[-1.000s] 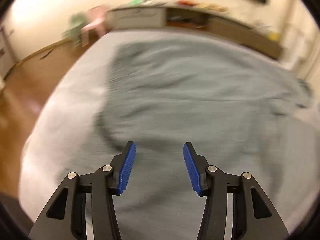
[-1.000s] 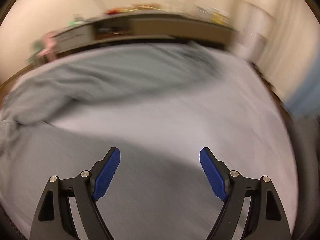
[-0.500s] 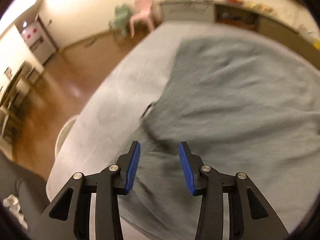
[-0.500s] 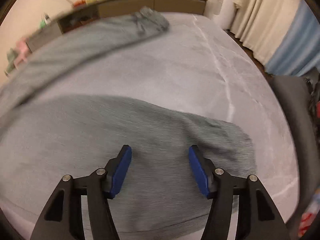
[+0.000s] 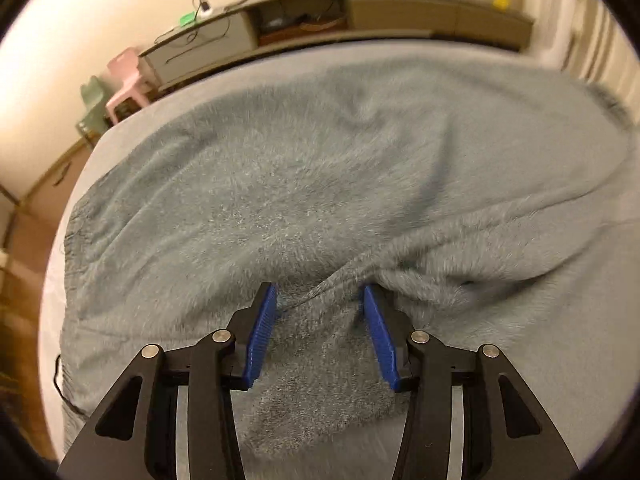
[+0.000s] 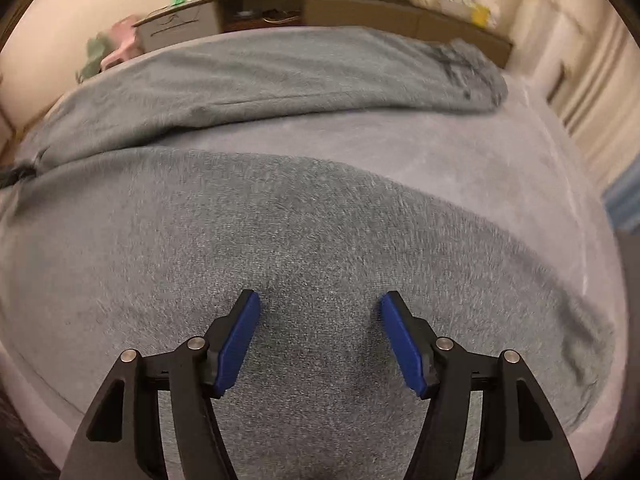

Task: Fold clothes

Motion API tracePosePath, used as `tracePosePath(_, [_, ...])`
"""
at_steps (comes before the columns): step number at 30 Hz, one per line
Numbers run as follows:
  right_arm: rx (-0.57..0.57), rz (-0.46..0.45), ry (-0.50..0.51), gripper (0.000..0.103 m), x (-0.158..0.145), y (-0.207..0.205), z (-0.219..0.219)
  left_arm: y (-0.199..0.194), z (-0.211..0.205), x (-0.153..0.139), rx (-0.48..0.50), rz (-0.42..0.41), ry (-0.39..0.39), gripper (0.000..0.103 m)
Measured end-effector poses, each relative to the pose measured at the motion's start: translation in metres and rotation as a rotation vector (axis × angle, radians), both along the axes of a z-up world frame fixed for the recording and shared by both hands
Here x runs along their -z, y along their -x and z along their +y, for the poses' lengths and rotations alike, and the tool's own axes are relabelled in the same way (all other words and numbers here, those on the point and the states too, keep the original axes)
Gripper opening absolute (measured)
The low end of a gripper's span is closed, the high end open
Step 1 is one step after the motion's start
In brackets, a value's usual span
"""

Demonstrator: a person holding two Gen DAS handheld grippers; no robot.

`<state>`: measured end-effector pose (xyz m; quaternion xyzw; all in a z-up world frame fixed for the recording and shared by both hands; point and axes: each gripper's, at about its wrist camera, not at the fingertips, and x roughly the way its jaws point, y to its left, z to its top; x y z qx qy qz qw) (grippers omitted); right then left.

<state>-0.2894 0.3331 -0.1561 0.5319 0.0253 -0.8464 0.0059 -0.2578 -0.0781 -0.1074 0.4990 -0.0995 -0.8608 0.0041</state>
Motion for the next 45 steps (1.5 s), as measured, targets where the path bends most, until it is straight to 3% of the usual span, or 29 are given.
tracePosePath(4, [-0.045,-0.008,0.005,0.065,0.002,0.003,0.004,0.027,-0.015,0.003,-0.117,0.001,-0.029,0.050])
tracePosePath(8, [-0.077,-0.021,0.031,0.067,-0.005,-0.004,0.020,0.018,-0.021,-0.010,-0.077,-0.037,-0.108,0.050])
tracePosePath(10, [-0.035,-0.018,0.115,0.067,-0.012,-0.006,0.042,-0.008,-0.030,-0.032,-0.051,0.000,-0.127,0.050])
tracePosePath(14, [0.178,0.045,0.172,0.067,-0.029,-0.021,0.117,-0.047,-0.092,-0.052,-0.105,0.059,-0.110,0.050])
tracePosePath(19, [0.272,-0.016,0.135,0.061,-0.019,-0.049,0.162,-0.113,-0.200,-0.019,-0.298,-0.061,-0.137,0.050])
tracePosePath(23, [0.251,-0.014,0.074,0.059,-0.018,-0.059,0.167,-0.138,-0.233,0.007,-0.354,-0.122,-0.064,0.050])
tracePosePath(26, [0.253,-0.012,0.030,0.060,-0.018,-0.060,0.159,-0.140,-0.237,0.011,-0.367,-0.104,-0.018,0.049])
tracePosePath(31, [0.313,0.120,0.226,0.060,-0.047,-0.089,0.164,-0.143,-0.235,0.015,-0.364,-0.086,0.025,0.052])
tracePosePath(34, [0.303,0.089,0.243,0.060,-0.039,-0.103,0.165,-0.135,-0.253,0.017,-0.411,-0.069,0.020,0.053])
tracePosePath(35, [0.306,0.059,0.234,0.057,-0.029,-0.102,0.170,-0.131,-0.259,0.017,-0.435,-0.066,0.024,0.053])
tracePosePath(37, [0.315,0.021,0.232,0.039,-0.014,-0.101,0.179,-0.122,-0.273,0.019,-0.500,-0.060,0.042,0.053])
tracePosePath(38, [0.321,0.017,0.240,0.035,-0.012,-0.103,0.183,-0.120,-0.275,0.019,-0.524,-0.058,0.064,0.056])
tracePosePath(43, [0.388,0.158,0.378,0.036,-0.035,-0.115,0.203,-0.118,-0.271,0.024,-0.510,-0.036,0.178,0.062])
tracePosePath(45, [0.425,0.209,0.454,0.036,-0.041,-0.124,0.216,-0.117,-0.276,0.024,-0.516,-0.029,0.177,0.067])
